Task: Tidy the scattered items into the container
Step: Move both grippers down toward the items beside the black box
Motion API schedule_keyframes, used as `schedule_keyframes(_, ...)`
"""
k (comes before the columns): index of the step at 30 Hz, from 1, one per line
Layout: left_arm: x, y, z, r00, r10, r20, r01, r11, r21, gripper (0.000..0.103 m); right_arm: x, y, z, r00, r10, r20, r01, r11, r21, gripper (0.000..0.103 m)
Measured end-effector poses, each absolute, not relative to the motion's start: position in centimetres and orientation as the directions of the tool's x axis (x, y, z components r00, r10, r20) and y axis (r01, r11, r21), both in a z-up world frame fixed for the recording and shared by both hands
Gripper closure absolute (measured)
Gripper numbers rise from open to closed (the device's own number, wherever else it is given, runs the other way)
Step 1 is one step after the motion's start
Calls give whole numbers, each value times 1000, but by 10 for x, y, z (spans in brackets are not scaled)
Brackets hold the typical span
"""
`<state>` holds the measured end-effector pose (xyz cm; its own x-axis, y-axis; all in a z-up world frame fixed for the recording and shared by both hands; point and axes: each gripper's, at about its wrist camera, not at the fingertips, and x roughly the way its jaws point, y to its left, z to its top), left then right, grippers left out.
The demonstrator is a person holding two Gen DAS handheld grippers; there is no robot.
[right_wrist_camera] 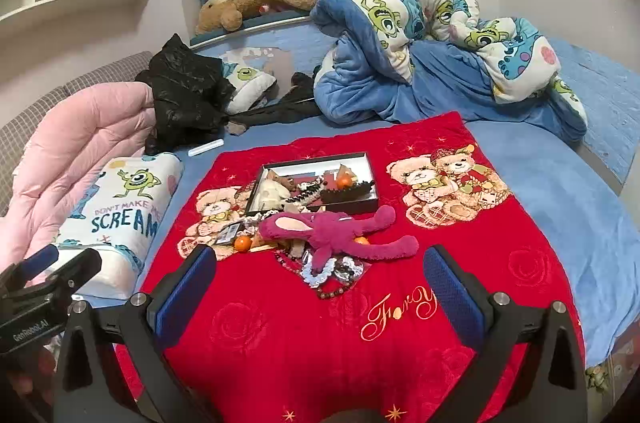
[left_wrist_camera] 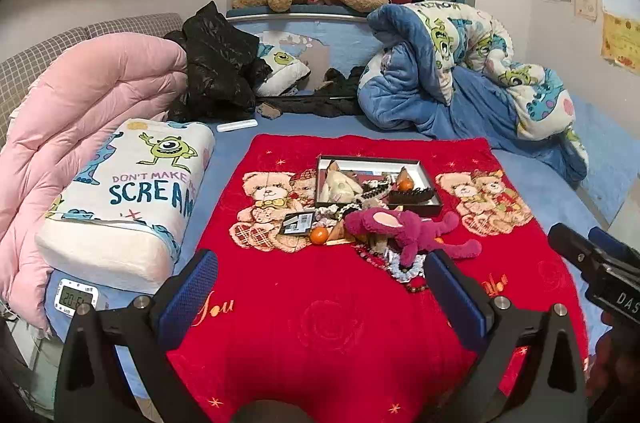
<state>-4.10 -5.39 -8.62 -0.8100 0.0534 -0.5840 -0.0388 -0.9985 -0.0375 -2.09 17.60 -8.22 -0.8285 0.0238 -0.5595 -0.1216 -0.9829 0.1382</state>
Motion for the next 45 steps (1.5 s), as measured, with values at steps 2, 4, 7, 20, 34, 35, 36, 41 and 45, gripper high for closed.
schedule_keyframes(2,-44,-54,-91,-810,45,-585,-39,-999,-23,0,-24,175,-86,-828,18,-560,-118,-983,142,0)
schedule_keyframes(4,-46,-54,-93,-810,46,-585,-39,-999,-24,0,-26,174,-88,-832,10,-554,-108,-983,145,0)
schedule_keyframes(7,-52,-54,-97,-804,54,-592,-45,-999,-31,0,-30,171,-93,-835,7,-551,-102,-985,142,0)
schedule_keyframes(20,-46,-56,-95,-801,2,-599,-12,-1000,13,0,-30,164,-98,-829,-7,-560,-85,-987,138,0)
schedule_keyframes(34,-91,-79,-109,-784,-62,-617,42,-998,47,0,-49,156,-90,-847,-71,-526,-32,-982,185,0)
schedule_keyframes(35,-101,-80,-111,-783,-64,-619,40,-998,53,0,-55,155,-91,-847,-76,-527,-26,-983,184,0)
schedule_keyframes(36,-109,-81,-113,-784,-64,-618,37,-998,57,0,-61,153,-92,-845,-80,-529,-20,-983,180,0)
schedule_keyframes(41,-163,-84,-133,-770,-38,-637,11,-999,46,0,-102,149,-111,-820,-103,-564,6,-985,172,4)
schedule_keyframes(45,-210,-83,-163,-745,-24,-666,-4,-999,41,0,-143,154,-128,-794,-115,-596,13,-985,172,6)
